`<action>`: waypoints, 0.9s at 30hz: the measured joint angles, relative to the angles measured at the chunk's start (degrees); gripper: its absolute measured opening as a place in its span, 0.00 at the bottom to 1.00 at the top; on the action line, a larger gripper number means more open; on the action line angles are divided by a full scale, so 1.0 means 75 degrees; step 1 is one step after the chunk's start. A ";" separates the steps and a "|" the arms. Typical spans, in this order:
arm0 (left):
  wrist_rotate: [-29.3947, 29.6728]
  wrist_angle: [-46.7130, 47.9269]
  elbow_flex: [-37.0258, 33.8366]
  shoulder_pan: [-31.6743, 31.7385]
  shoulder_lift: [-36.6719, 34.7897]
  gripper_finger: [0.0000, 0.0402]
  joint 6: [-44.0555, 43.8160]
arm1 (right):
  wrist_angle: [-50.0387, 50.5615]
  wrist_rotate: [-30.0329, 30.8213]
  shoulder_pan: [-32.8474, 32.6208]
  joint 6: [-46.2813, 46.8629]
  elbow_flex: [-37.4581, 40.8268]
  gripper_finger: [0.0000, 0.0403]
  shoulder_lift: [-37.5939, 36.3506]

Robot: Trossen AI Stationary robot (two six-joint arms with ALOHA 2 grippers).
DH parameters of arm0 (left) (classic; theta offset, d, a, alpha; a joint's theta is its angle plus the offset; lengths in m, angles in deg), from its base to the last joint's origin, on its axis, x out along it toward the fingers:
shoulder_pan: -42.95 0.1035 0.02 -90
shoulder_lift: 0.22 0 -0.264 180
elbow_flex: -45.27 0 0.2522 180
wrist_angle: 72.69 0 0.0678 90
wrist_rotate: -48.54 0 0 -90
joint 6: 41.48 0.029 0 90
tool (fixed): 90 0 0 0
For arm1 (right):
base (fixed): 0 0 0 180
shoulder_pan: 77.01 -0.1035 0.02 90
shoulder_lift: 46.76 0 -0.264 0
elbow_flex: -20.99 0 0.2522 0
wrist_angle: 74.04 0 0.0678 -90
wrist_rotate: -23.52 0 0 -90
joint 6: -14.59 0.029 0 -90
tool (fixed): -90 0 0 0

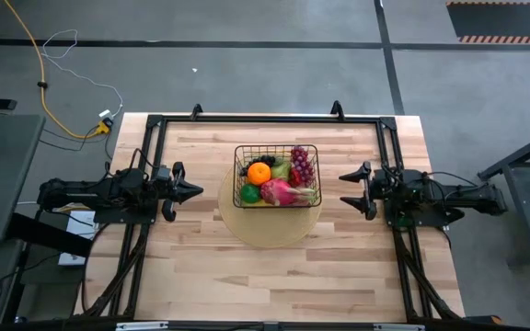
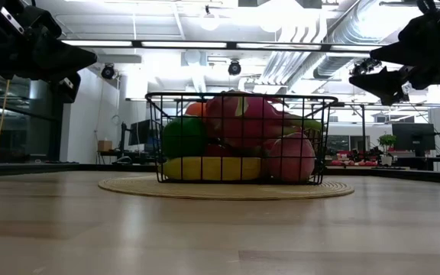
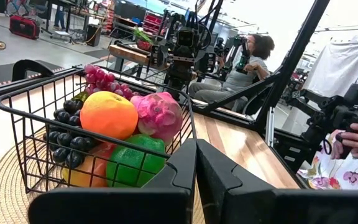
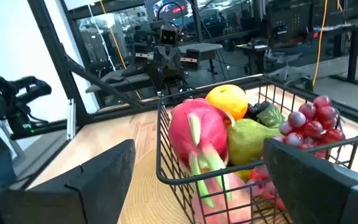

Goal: Build produce basket
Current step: Return to Home Position

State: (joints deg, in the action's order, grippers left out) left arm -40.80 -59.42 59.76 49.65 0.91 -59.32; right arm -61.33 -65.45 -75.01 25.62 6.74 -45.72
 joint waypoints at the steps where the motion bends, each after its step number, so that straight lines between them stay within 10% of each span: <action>1: -0.0001 0.0000 0.0000 0.0000 0.0000 0.00 0.0000 | 0.0000 -0.0003 0.0000 -0.0063 0.0000 0.85 0.0000; 11: 0.0000 0.0000 0.0000 0.0000 0.0000 0.00 0.0000 | 0.0029 -0.0146 -0.0003 -0.0106 -0.0003 0.77 0.0151; 24: 0.0000 0.0000 0.0000 0.0000 0.0000 0.00 0.0000 | 0.0013 -0.0002 -0.0006 -0.0142 -0.0006 0.06 0.0557; 27: 0.0000 0.0000 0.0000 0.0000 0.0000 0.00 0.0000 | 0.0011 0.0101 -0.0006 -0.0267 -0.0006 0.04 0.0556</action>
State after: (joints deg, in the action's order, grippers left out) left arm -40.80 -59.42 59.76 49.65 0.91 -59.32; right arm -61.26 -64.69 -75.06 23.62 6.70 -41.55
